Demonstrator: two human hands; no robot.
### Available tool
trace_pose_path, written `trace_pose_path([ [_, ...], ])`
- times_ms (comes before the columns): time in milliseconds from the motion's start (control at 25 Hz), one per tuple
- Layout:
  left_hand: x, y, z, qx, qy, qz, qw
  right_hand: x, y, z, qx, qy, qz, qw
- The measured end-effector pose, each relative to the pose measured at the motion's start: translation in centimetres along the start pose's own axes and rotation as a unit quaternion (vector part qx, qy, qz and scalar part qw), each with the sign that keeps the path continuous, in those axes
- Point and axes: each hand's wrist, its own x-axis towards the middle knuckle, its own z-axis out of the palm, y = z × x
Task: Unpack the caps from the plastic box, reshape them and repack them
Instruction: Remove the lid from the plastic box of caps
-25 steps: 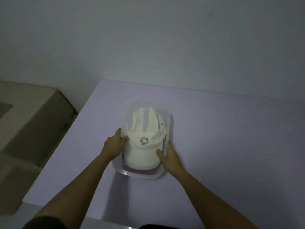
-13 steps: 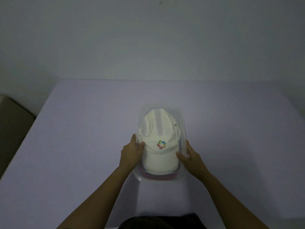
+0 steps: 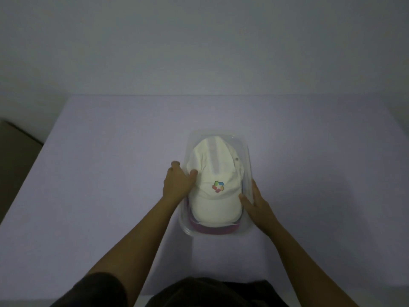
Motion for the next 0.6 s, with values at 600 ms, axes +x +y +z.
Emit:
trace_pose_path([
  [600, 12.6, 4.7, -1.6, 0.12, -0.009, 0.09, 0.989, -0.7, -1.3, 1.9, 0.029, 0.06, 0.034, 0.997],
])
